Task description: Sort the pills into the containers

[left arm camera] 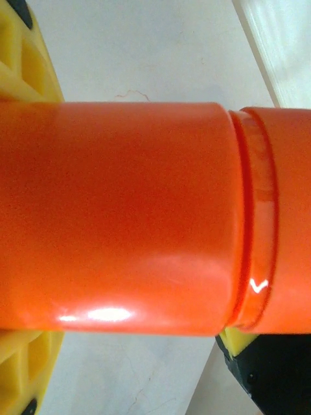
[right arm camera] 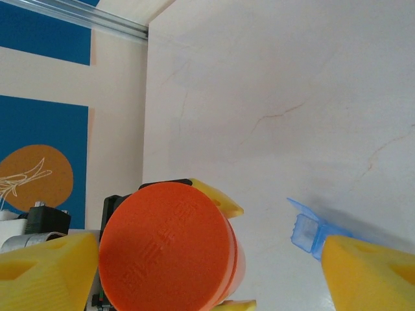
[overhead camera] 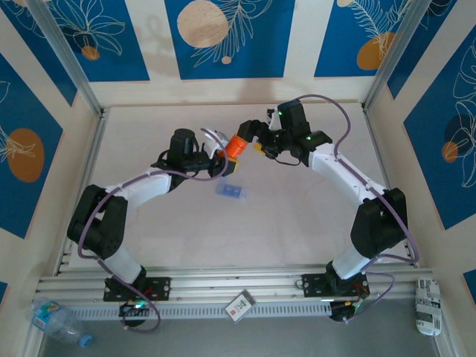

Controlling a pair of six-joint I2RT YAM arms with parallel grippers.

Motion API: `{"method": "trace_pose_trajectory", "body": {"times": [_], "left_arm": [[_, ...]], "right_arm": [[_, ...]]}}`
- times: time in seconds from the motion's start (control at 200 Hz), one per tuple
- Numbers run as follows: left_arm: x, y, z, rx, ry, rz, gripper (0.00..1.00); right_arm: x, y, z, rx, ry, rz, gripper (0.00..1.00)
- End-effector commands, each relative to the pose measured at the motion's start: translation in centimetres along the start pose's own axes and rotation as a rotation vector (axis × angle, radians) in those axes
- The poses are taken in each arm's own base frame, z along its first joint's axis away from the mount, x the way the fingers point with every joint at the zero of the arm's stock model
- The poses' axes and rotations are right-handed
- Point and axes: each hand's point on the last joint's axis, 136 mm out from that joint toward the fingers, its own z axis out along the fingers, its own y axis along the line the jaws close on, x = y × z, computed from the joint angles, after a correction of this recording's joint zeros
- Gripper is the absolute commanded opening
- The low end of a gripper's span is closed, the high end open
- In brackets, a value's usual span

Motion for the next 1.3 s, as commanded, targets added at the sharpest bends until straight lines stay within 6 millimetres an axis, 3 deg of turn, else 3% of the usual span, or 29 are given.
{"method": "trace_pose_trajectory", "body": {"times": [0.0,0.235,0.65,0.83,1.01,1.145,1.18,1.24,1.295], "left_arm": [[-2.4,-0.5,-0.3,0.002,-0.046,0.05,0.0],[-2.2,-0.6,-0.2,0.007,-0.042,0.047,0.0],[-2.3,-0.6,0.0,0.01,-0.048,0.043,0.0],[-2.8,-1.6,-0.2,0.088,-0.046,0.028,0.0],[-4.7,-3.5,-1.1,0.287,-0.092,-0.089,0.0],[-5.2,-3.6,-1.3,0.301,-0.124,-0.109,0.0],[-5.1,-3.3,-1.3,0.284,-0.126,-0.106,0.0],[-4.8,-2.7,-1.1,0.242,-0.116,-0.098,0.0],[-4.2,-1.9,-0.9,0.183,-0.098,-0.086,0.0]], "right_arm": [[-0.3,1.4,0.2,-0.035,0.003,-0.016,0.86],[0.2,2.0,1.0,-0.053,0.031,-0.042,0.79],[1.5,2.7,1.9,-0.095,0.091,-0.085,0.46],[2.0,3.9,1.7,-0.227,0.163,-0.237,0.36],[2.3,4.1,0.2,-0.366,0.205,-0.526,0.38],[1.1,3.8,-1.1,-0.422,0.203,-0.507,0.42],[0.8,4.0,-1.5,-0.428,0.195,-0.497,0.46],[0.1,4.3,-2.3,-0.42,0.166,-0.465,0.66],[-0.4,4.6,-3.1,-0.405,0.132,-0.433,0.73]]}}
